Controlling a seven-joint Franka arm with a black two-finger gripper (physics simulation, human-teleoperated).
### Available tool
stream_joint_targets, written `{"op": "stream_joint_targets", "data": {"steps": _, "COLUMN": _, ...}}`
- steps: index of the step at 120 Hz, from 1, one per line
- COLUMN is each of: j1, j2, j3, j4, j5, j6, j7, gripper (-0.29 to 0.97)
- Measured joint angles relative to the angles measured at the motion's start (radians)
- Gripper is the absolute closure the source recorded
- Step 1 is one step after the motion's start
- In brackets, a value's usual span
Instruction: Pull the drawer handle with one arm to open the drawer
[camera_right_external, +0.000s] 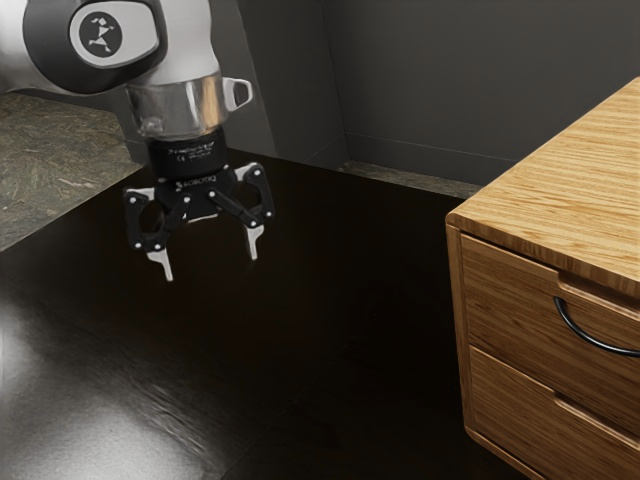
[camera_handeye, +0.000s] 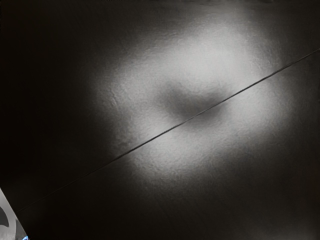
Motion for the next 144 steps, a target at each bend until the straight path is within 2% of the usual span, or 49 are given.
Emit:
{"op": "stream_joint_targets", "data": {"steps": 36, "j1": 0.011, "j2": 0.0, "j3": 0.001, "j4": 0.004, "j5": 0.0, "j6": 0.055, "j7": -0.254, "gripper": 0.0}}
{"op": "stream_joint_targets", "data": {"steps": 46, "j1": 0.014, "j2": -0.017, "j3": -0.001, "j4": 0.148, "j5": 0.018, "j6": 0.039, "j7": -0.304, "gripper": 0.0}}
{"op": "stream_joint_targets", "data": {"steps": 55, "j1": 0.012, "j2": -0.054, "j3": 0.0, "j4": 0.221, "j5": 0.03, "j6": 0.032, "j7": -0.343, "gripper": 0.0}}
{"op": "stream_joint_targets", "data": {"steps": 86, "j1": 0.01, "j2": -0.06, "j3": 0.001, "j4": 0.236, "j5": 0.04, "j6": 0.077, "j7": -0.44, "gripper": 0.0}}
{"op": "stream_joint_targets", "data": {"steps": 106, "j1": 0.019, "j2": -0.036, "j3": -0.015, "j4": 0.23, "j5": -0.044, "j6": 0.154, "j7": -0.478, "gripper": 0.0}}
{"op": "stream_joint_targets", "data": {"steps": 119, "j1": 0.02, "j2": -0.04, "j3": -0.042, "j4": 0.229, "j5": -0.071, "j6": 0.184, "j7": -0.499, "gripper": 0.0}}
{"op": "stream_joint_targets", "data": {"steps": 122, "j1": 0.079, "j2": -0.048, "j3": -0.098, "j4": 0.228, "j5": -0.076, "j6": 0.189, "j7": -0.503, "gripper": 0.0}}
{"op": "stream_joint_targets", "data": {"steps": 125, "j1": 0.191, "j2": -0.062, "j3": -0.201, "j4": 0.224, "j5": -0.079, "j6": 0.193, "j7": -0.507, "gripper": 0.0}}
{"op": "stream_joint_targets", "data": {"steps": 136, "j1": 0.688, "j2": -0.171, "j3": -0.636, "j4": 0.2, "j5": -0.114, "j6": 0.204, "j7": -0.518, "gripper": 0.0}}
{"op": "stream_joint_targets", "data": {"steps": 144, "j1": 0.931, "j2": -0.224, "j3": -0.821, "j4": 0.189, "j5": -0.168, "j6": 0.207, "j7": -0.516, "gripper": 0.0}}
